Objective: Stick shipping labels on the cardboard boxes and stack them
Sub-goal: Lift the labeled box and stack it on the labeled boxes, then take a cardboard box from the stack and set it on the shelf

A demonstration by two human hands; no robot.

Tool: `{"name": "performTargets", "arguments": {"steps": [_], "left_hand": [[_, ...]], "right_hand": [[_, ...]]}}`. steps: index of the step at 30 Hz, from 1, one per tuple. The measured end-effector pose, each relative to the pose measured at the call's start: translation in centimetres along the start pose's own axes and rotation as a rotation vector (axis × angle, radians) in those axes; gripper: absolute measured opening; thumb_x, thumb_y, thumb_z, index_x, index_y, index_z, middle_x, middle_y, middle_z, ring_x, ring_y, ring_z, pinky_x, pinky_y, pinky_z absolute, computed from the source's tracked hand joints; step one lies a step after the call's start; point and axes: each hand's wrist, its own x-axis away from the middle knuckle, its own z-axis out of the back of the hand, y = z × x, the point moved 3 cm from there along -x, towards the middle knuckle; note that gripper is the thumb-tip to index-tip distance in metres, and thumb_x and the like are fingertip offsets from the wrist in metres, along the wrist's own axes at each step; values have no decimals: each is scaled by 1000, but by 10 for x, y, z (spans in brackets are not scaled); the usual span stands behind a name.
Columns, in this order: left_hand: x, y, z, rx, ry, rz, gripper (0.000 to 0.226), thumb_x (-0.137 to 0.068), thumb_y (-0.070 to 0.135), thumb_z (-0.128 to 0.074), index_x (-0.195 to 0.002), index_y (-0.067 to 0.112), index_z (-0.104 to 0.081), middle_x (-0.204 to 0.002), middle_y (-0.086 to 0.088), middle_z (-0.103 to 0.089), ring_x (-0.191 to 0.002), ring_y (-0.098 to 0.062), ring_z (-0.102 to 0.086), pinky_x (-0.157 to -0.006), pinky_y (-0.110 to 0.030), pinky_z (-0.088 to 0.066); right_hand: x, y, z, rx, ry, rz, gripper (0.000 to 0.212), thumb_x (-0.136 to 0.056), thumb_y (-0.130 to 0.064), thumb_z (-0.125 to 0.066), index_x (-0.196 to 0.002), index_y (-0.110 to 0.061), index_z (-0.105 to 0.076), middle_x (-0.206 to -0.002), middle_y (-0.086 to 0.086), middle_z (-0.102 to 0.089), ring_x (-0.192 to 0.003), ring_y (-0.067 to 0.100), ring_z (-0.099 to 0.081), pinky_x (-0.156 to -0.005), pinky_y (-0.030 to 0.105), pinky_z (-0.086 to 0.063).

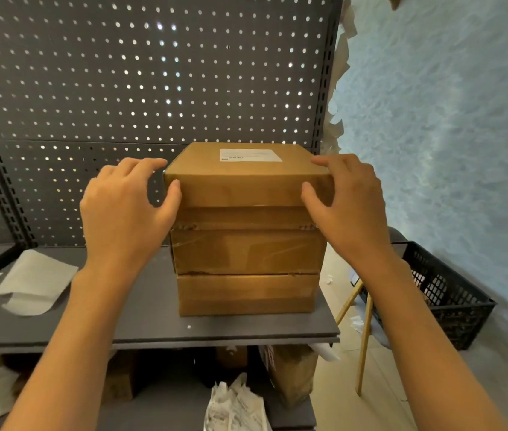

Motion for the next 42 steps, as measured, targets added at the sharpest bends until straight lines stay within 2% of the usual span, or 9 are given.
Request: {"name": "performTargets", "arguments": {"steps": [3, 6, 9, 16, 21, 27, 31, 42], "left_hand": [[16, -2, 11, -96, 5, -71, 33, -85, 31, -56, -107, 8, -65, -97, -14, -67, -85, -37, -59, -70, -43, -44], [36, -4, 21, -156, -10, -92, 29, -85, 27, -61, -105, 7, -65, -95, -15, -67, -84, -37, -59, -70, -42, -43], [56, -10, 32, -204, -38, -79, 29, -85, 28, -60, -105, 8, -65, -94, -14, -66, -84, -37, -58, -70, -42, -44], [104, -27, 64, -257, -110, -44, 26, -81, 21, -67, -102, 6, -66, -91, -15, -66, -82, -38, -59, -69, -43, -44], [119, -50, 100, -343, -130, -11, 28, -85, 26, -63, -107, 7, -65, -98, -14, -66, -88, -36, -59, -73, -43, -45], [127, -94, 156, -439, -90, 55, 27, -86, 27, -61, -106, 10, -65, -100, -12, -66, -90, -34, -59, -73, -42, -45], [136, -138, 195, -493, -61, 115, 27, -86, 27, -62, -106, 10, -65, -100, -13, -67, -91, -34, -59, -73, -41, -45], [146, -301, 319, -620, -17, 271, 24, -85, 26, -62, -104, 11, -67, -95, -13, -66, -89, -35, -58, -74, -42, -45]], "right_hand": [[17, -6, 4, 126, 30, 75, 35, -89, -24, -60, -121, -11, -59, -121, 11, -58, -112, 30, -51, -87, 30, -36], [36, -8, 6, 190, 11, 107, 33, -87, -21, -61, -118, -10, -60, -118, 14, -60, -108, 34, -53, -89, 40, -43], [56, -13, 6, 238, -41, 129, 33, -87, -21, -59, -119, -10, -59, -118, 14, -59, -109, 35, -53, -91, 43, -43], [98, -30, 7, 230, -112, 157, 33, -86, -19, -61, -117, -8, -60, -115, 17, -59, -106, 37, -53, -89, 45, -43], [111, -67, -5, 133, -132, 205, 33, -85, -19, -60, -115, -6, -61, -112, 18, -61, -105, 38, -55, -88, 46, -45], [120, -136, -30, 30, -122, 317, 31, -83, -18, -61, -112, -7, -61, -105, 15, -61, -97, 35, -55, -78, 43, -44], [127, -194, -58, -53, -130, 374, 33, -81, -15, -62, -113, -6, -61, -104, 15, -61, -96, 36, -56, -79, 44, -45], [155, -415, -145, -272, -176, 519, 35, -85, -19, -58, -117, -7, -59, -107, 15, -60, -98, 35, -54, -81, 45, -44]]}}
